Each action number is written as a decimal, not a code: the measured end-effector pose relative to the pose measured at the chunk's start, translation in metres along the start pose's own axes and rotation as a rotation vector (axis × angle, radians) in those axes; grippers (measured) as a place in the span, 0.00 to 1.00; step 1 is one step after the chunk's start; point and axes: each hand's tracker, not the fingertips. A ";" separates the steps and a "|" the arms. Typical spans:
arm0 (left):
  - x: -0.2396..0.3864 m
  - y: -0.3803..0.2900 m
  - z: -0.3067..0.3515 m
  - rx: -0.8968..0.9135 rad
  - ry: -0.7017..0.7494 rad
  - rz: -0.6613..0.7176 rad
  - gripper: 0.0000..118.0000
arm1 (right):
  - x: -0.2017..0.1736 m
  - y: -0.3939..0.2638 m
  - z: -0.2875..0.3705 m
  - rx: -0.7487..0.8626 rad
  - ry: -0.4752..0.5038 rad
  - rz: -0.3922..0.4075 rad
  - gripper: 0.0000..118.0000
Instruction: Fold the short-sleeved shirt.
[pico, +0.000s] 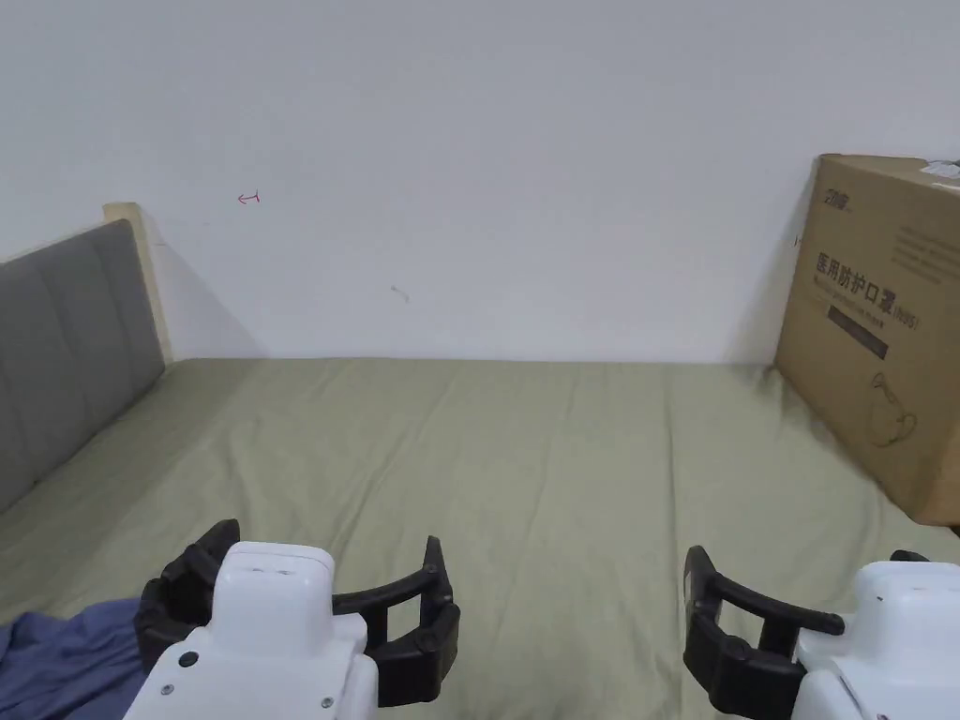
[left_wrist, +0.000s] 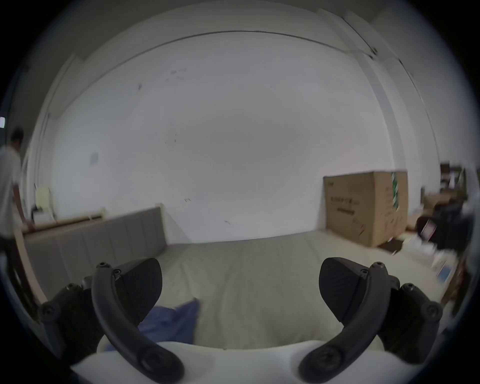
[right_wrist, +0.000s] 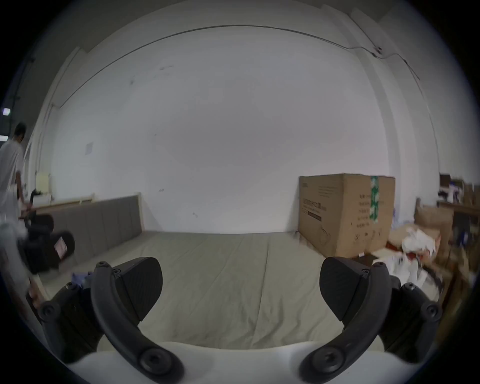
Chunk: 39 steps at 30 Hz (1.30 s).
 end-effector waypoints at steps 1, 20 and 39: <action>0.005 0.004 -0.003 -0.015 0.013 -0.099 1.00 | 0.004 0.002 0.001 0.006 -0.042 -0.092 1.00; -0.002 0.015 -0.027 -0.174 -0.069 0.000 1.00 | 0.026 0.002 -0.014 0.006 -0.128 -0.307 1.00; -0.010 0.002 -0.005 0.034 0.040 0.027 1.00 | 0.003 0.005 -0.004 0.106 -0.039 -0.086 1.00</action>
